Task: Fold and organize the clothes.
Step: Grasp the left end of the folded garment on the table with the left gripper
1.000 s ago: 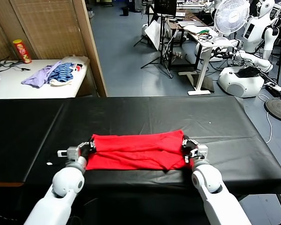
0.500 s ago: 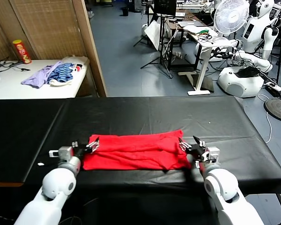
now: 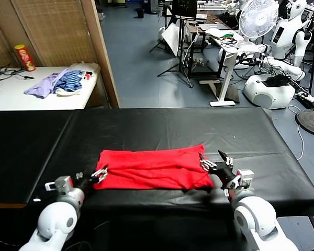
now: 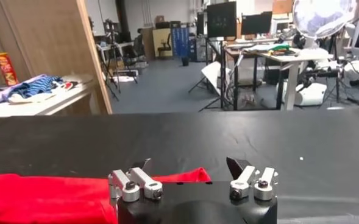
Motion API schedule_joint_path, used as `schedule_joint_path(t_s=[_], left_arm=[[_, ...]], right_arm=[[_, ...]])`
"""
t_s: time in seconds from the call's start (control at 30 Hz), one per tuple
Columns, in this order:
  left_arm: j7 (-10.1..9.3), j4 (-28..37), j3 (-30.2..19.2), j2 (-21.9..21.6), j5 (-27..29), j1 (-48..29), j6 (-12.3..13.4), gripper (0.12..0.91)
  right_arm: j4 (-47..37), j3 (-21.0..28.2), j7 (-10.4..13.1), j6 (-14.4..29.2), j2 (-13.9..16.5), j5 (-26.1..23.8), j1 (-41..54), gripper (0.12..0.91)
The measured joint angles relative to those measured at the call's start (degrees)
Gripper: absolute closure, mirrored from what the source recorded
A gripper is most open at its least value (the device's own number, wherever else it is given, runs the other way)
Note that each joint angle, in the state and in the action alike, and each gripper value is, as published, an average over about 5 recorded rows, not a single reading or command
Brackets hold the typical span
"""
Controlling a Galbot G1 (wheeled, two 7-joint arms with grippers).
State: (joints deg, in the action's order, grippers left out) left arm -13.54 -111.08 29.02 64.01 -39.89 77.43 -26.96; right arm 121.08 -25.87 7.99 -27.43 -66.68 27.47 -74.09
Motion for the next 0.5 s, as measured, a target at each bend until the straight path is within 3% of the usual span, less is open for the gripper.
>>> schedule_joint_path(t_s=[0.33,0.43,0.5], left_arm=[[1.59,0.9,-1.5,1.9,7.7,0.7,1.2,0.823],[1.7,1.0,-1.8,2.1,10.4,0.4,0.9,0.879],[2.1,1.2,-1.7,1.8,12.6,0.1,0.8,0.874]], right_arm=[[3.3,-0.2,-0.7,1.3,-0.6,-4.3,-1.7,0.227],[4.3,-0.7,-0.5,1.3,-0.9,-4.4,-2.1,0.227],[5.2,-1.3,-0.3,1.0,-1.2,-4.4,-2.5,0.227]])
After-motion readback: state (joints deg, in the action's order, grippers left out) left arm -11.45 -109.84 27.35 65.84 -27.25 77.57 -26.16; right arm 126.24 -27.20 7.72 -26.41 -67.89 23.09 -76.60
